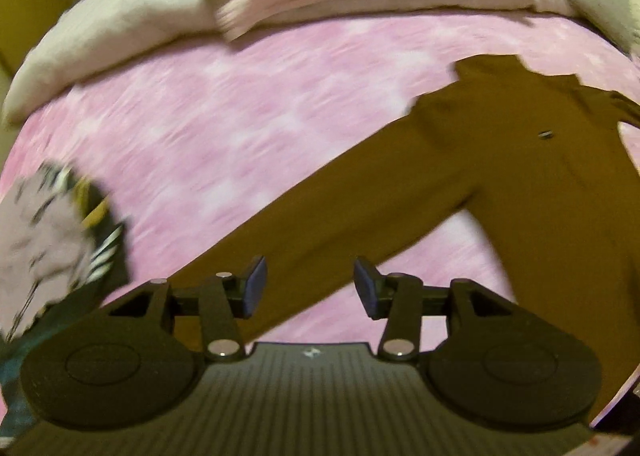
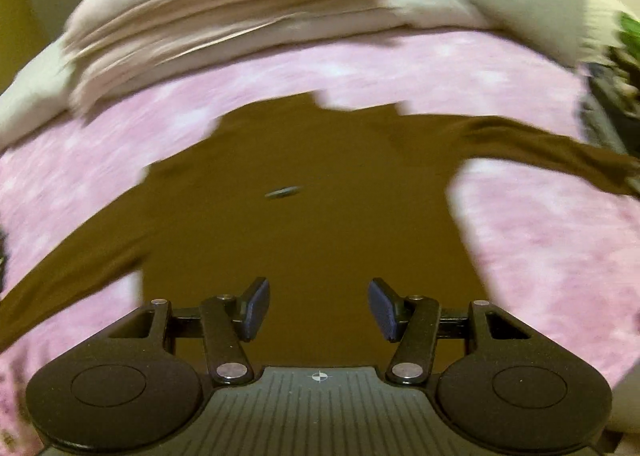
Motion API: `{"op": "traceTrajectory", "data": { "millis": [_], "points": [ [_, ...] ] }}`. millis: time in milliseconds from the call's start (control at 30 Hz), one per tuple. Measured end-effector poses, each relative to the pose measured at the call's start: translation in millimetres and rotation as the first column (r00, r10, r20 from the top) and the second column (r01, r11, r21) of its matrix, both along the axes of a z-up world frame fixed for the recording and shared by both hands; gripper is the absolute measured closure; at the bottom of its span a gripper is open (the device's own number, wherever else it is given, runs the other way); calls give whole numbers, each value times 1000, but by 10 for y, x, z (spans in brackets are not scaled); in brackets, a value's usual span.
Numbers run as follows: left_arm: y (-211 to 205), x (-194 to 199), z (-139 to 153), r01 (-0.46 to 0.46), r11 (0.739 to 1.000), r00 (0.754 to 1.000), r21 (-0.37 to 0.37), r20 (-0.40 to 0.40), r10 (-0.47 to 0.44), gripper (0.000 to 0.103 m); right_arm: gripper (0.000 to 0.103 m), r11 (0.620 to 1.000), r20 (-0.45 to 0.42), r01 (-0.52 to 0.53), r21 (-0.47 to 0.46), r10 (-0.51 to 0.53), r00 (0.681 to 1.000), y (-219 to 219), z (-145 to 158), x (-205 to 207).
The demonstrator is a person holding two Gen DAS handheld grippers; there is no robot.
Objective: Fold large clothes
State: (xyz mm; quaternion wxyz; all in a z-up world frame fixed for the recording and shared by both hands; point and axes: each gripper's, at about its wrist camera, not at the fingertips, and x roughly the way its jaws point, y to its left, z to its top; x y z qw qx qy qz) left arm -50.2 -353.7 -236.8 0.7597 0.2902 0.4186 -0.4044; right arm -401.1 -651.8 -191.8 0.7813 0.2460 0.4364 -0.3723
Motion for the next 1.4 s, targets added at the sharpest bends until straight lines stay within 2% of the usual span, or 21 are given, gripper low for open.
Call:
{"op": "traceTrajectory", "data": {
  "millis": [167,333,467,633,767,833,867,1000,1067,1133,1200,1267,1333,1367,1400],
  "points": [
    [-1060,-862,-19,58,998,997,17,45,-58,56,51,993,6,110,-34,-110,994,-1228,-237,-1132],
    [-2234,-1798,-196,119,992,993,50,-1,-120,54,51,972,21,235,2,-235,972,-2557,-637,-2196],
    [-3010,-2390,-303,162,986,985,42,-69,-159,52,51,961,51,278,7,-278,959,-3290,-881,-2731],
    [-3608,-2882,-385,236,969,970,70,-79,-230,48,51,940,110,338,53,-342,933,-3926,-1251,-3106],
    [-3784,-3017,-457,253,960,966,121,-83,-245,48,52,931,212,337,141,-361,908,-4191,-1422,-3251],
    [-3826,-3048,-456,260,955,965,143,-78,-251,48,87,928,222,336,162,-366,904,-4247,-1424,-3289],
    [-3842,-3054,-446,263,953,964,150,-76,-254,48,94,924,229,341,175,-375,898,-4246,-1379,-3314],
    [-3933,-3110,-354,278,948,960,152,-68,-271,48,96,906,236,375,196,-415,879,-4105,-857,-3441],
    [-3989,-3143,-324,287,946,958,148,-65,-280,48,97,901,223,401,164,-430,875,-4005,-535,-3533],
    [-4027,-3168,-309,296,945,955,139,-69,-289,48,97,904,176,419,78,-426,887,-3941,-352,-3621],
    [-4050,-3196,-297,305,943,952,130,-71,-298,48,96,905,132,420,68,-425,895,-3966,-453,-3712],
    [-4054,-3217,-288,313,942,949,125,-72,-306,48,95,885,69,453,105,-461,885,-4028,-689,-3855],
    [-4028,-3216,-271,312,942,950,123,-72,-305,48,80,870,-23,486,88,-486,874,-3991,-859,-3922],
    [-4004,-3209,-258,307,943,951,125,-70,-300,48,65,857,-49,509,80,-506,861,-3947,-897,-3961],
    [-3968,-3194,-246,301,945,953,126,-70,-295,47,56,848,-45,522,88,-520,853,-3889,-904,-4011]
  ]
}}
